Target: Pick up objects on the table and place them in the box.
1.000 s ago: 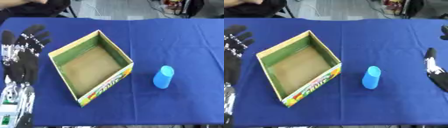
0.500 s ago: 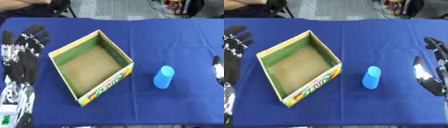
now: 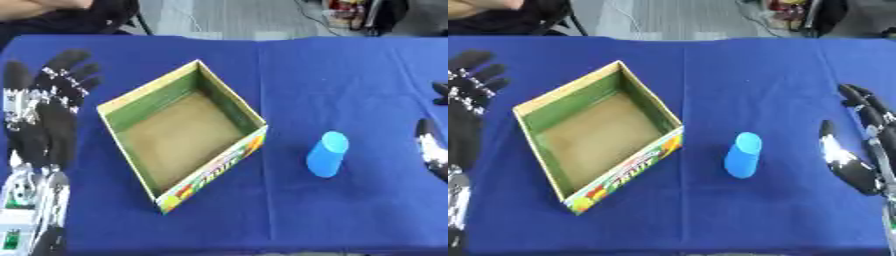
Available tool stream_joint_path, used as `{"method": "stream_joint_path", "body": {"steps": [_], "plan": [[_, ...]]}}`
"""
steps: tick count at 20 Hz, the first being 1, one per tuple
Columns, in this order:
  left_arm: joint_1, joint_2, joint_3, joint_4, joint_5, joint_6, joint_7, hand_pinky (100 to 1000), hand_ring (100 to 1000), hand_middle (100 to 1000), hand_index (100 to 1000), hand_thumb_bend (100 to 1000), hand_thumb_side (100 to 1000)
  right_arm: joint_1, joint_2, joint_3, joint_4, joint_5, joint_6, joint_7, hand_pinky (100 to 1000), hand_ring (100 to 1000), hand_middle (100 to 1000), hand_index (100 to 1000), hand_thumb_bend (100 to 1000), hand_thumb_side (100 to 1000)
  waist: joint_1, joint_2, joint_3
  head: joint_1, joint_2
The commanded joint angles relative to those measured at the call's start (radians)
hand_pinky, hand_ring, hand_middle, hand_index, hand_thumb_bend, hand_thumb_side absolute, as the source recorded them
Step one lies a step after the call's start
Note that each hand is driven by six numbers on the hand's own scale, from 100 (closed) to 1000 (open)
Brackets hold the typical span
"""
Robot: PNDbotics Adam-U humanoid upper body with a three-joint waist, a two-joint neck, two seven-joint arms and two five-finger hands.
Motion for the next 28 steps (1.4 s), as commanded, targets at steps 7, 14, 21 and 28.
{"method": "stream_joint_path", "body": {"steps": [7,14,21,28], "plan": [[-0.008,0.016,-0.004,-0.009,0.007,-0.002,-0.006,853,818,843,875,994,1000,-0.060,-0.069,0.068,0.076,-0.005,-0.055,0.057,830,775,892,977,100,830,0.001,-0.009,0.002,-0.016,-0.001],[-0.007,0.016,-0.007,-0.006,0.008,-0.001,-0.010,854,819,844,874,992,1000,-0.113,-0.110,0.109,0.144,-0.020,-0.099,0.081,828,779,894,978,100,827,0.001,-0.009,0.006,-0.020,-0.001],[-0.007,0.016,-0.009,-0.006,0.010,-0.001,-0.012,856,821,845,873,992,1000,-0.164,-0.132,0.146,0.196,-0.019,-0.132,0.099,827,782,896,979,100,826,0.001,-0.010,0.010,-0.025,-0.001],[-0.006,0.017,-0.011,-0.004,0.012,0.000,-0.016,857,822,846,872,990,1000,-0.236,-0.154,0.192,0.256,-0.030,-0.173,0.118,825,784,897,980,100,823,0.001,-0.011,0.013,-0.030,-0.001]]}}
